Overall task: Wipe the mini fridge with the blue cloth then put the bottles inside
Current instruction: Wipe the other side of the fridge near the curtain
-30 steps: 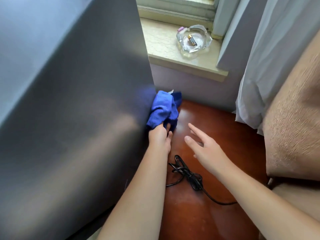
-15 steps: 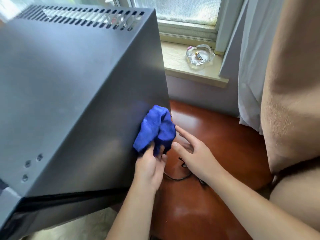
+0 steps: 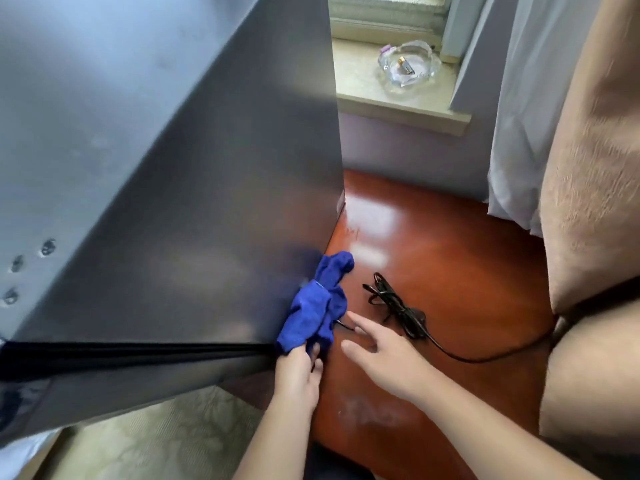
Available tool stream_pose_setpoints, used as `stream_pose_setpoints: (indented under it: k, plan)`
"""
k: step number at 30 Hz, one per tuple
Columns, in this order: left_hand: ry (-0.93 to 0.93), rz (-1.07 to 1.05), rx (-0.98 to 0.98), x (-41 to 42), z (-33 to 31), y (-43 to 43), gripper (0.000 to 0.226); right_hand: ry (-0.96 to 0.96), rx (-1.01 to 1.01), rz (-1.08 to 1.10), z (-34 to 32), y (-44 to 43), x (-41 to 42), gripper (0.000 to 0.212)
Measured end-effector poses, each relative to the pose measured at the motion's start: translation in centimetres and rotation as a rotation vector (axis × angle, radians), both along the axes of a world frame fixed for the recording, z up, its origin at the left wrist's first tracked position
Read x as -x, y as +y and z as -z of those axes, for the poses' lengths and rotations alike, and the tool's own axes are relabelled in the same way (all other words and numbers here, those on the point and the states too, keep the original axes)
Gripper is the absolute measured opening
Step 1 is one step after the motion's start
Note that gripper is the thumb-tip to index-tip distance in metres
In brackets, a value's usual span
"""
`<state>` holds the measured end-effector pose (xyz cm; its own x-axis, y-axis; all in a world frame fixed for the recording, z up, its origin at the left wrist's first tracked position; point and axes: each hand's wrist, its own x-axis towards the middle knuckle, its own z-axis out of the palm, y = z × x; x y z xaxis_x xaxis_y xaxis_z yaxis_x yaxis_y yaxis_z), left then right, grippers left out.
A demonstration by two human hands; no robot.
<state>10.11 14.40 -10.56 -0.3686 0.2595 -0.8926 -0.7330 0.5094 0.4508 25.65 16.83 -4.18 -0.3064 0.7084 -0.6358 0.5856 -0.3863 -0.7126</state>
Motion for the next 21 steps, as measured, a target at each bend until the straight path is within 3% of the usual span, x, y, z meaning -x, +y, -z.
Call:
stream_pose_setpoints:
  k: [4,13,21]
  plan:
    - [-0.061,-0.019,0.093,0.6,1.7,-1.7,0.009,-0.082,0.023,0.006,0.2,-0.6,-2.1,0.061]
    - [-0.109,0.092,-0.164,-1.8,-2.4,9.2,0.007,-0.061,-0.125,0.216,-1.7,1.9,-3.4,0.044]
    - [-0.101,0.172,-0.038,-3.0,2.4,13.1,0.025,-0.066,-0.064,0.370,-0.8,0.6,-5.7,0.032]
